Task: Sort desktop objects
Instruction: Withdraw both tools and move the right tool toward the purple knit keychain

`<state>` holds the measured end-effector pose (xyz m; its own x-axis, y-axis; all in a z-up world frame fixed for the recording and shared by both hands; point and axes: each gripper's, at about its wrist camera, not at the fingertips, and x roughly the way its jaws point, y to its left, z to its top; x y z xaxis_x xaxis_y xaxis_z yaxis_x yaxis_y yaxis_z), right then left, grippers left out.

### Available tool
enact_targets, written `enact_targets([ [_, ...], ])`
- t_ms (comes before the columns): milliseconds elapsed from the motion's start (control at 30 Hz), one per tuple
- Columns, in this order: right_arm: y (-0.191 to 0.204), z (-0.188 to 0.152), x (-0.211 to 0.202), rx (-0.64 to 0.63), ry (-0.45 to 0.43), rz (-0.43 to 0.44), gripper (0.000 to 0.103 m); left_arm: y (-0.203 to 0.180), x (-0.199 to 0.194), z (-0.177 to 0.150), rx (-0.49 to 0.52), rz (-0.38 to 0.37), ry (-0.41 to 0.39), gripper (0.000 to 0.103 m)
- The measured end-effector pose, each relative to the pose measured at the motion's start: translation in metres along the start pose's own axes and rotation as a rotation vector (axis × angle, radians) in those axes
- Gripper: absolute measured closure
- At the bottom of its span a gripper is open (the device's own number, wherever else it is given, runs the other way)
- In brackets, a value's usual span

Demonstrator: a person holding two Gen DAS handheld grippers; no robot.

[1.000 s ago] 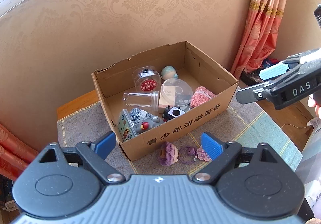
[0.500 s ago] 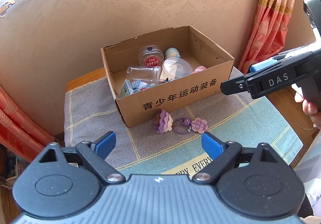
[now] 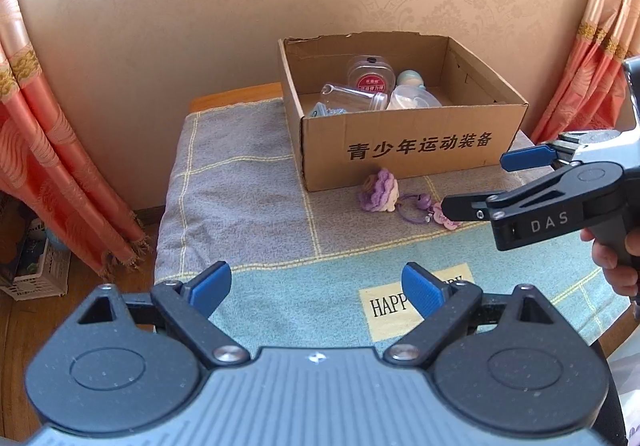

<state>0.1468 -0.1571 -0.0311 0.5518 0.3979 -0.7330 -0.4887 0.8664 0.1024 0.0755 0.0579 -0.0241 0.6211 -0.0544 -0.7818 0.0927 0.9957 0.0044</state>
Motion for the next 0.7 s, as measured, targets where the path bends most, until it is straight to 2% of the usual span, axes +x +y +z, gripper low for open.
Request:
enact_targets([
  [167,0.014,-0.005,0.023,-0.062,0.016,0.023,0.001,0.010,0.008,-0.012,-0.033,-0.014,0.034,0.011],
  [433,0.020,-0.010,0.059,-0.101,0.068,0.044,0.002,0.017,0.012,-0.013,-0.042,-0.029,0.022,0.011],
  [500,0.021,-0.007,0.067,-0.112,0.081,0.050,0.010,0.019,0.013,-0.013,-0.040,-0.033,0.020,0.011],
  [700,0.028,0.002,0.086,-0.192,0.086,0.045,0.018,0.026,0.016,-0.016,-0.072,-0.046,0.019,0.011],
])
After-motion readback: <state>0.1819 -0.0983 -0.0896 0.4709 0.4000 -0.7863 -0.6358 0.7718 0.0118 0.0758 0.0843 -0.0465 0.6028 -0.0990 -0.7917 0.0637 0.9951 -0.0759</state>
